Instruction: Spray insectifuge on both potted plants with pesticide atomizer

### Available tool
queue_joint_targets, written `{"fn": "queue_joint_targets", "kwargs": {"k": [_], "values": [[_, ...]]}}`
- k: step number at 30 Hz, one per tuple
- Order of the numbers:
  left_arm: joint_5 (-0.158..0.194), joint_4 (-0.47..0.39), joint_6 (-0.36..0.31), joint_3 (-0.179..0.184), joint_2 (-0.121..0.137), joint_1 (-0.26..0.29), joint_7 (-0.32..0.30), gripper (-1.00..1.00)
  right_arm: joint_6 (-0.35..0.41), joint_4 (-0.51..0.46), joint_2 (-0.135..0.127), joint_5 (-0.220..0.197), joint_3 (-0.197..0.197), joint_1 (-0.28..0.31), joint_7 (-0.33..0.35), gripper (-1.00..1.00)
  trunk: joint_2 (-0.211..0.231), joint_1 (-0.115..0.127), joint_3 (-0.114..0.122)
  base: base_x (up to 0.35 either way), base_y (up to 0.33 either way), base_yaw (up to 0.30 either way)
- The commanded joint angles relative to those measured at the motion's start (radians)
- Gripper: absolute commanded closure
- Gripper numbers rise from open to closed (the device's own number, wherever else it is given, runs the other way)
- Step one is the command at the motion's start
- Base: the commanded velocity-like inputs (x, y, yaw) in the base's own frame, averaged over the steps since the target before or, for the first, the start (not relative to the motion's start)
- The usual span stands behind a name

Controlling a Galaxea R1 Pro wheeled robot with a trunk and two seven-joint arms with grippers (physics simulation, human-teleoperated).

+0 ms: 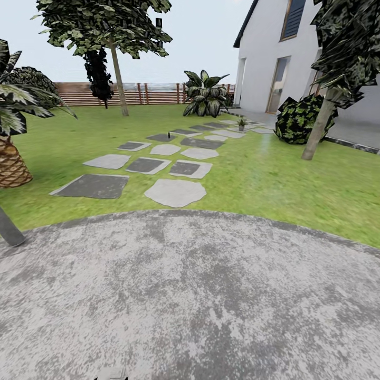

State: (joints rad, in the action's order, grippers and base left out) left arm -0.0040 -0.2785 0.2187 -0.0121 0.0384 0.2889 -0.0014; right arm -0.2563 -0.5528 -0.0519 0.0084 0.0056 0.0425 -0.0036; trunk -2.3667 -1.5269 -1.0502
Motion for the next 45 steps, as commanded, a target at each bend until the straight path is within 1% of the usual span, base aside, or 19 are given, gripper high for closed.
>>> {"fn": "queue_joint_targets", "kwargs": {"k": [1, 45], "values": [[-0.001, 0.001, 0.004, -0.001, 0.000, 0.001, 0.000, -1.00, -0.003, 0.001, 0.000, 0.001, 0.001, 0.000, 0.000, -1.00, 0.000, 0.000, -0.001, 0.291, 0.000, 0.000], [-0.002, 0.001, 0.002, -0.002, 0.001, 0.000, 0.000, -1.00, -0.003, 0.001, 0.000, 0.001, 0.001, 0.001, 0.000, -1.00, 0.000, 0.000, -0.001, 0.335, 0.000, 0.000]]}}
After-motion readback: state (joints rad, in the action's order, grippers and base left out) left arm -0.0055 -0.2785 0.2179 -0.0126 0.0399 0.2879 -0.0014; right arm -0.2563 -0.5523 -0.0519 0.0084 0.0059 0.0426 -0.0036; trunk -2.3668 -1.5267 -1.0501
